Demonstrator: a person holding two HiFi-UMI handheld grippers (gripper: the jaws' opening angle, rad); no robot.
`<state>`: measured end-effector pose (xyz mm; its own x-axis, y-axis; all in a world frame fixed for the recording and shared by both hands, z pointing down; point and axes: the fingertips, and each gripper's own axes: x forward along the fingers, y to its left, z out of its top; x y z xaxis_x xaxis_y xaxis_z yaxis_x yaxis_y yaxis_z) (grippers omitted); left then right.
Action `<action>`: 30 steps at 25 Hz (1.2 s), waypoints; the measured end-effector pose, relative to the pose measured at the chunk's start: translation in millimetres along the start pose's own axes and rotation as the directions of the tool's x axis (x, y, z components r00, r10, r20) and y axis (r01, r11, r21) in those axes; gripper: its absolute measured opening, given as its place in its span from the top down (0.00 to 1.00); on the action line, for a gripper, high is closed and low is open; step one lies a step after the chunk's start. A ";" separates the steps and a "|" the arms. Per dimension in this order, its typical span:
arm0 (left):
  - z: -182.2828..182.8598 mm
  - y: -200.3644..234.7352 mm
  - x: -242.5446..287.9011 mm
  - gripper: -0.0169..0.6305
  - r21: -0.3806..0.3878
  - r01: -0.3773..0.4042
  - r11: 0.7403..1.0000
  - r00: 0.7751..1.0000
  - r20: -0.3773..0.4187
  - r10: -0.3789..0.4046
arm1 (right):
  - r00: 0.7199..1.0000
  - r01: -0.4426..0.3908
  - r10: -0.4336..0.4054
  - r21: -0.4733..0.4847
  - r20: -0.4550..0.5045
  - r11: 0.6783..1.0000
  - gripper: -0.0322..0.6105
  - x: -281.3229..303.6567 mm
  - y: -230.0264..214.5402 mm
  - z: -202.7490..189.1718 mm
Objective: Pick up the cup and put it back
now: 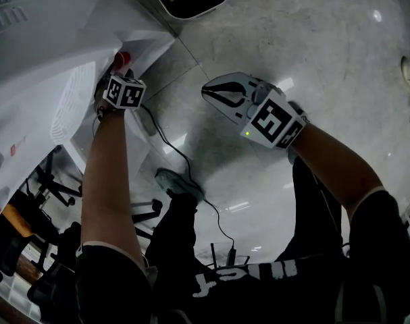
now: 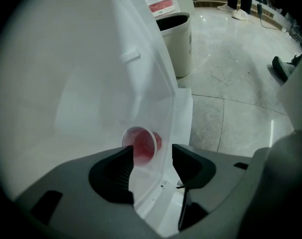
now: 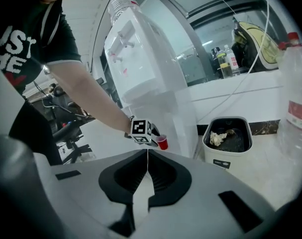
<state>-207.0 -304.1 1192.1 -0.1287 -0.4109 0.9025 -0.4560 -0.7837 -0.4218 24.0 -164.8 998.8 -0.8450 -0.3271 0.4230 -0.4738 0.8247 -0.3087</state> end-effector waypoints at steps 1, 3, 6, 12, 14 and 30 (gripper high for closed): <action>0.0 0.3 -6.0 0.60 -0.015 -0.013 1.000 1.000 0.008 0.013 | 1.000 0.000 0.000 -0.003 -0.001 1.000 0.89 -1.2 2.0 0.3; -2.0 -3.8 -20.7 0.60 -0.052 -0.019 0.998 1.000 0.021 0.020 | 1.000 -0.002 0.002 -0.009 -0.004 1.000 0.89 -4.3 7.8 2.0; -7.5 -20.0 -52.1 0.60 -0.121 0.023 0.992 0.999 0.040 -0.018 | 1.000 -0.006 0.006 -0.010 -0.013 1.000 0.89 -10.2 21.4 12.8; -8.1 -81.5 -180.4 0.60 -0.274 0.229 0.934 0.964 0.199 -0.178 | 0.999 -0.016 0.016 0.008 -0.040 1.000 0.89 -38.2 79.3 77.1; 2.7 -86.5 -232.2 0.63 -0.320 0.290 0.902 0.938 0.281 -0.202 | 0.999 -0.015 0.015 -0.004 -0.040 1.000 0.89 -49.7 90.5 107.4; -21.9 84.4 -697.8 0.90 -0.498 0.379 0.780 0.703 0.703 0.107 | 0.996 -0.091 0.087 -0.126 -0.037 0.988 0.90 -163.1 288.4 408.8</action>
<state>-175.0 -73.3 528.6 0.4800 -0.7002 0.5285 -0.8429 -0.5351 0.0566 -76.2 -62.1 492.5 -0.8731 -0.2372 0.4260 -0.3602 0.9027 -0.2355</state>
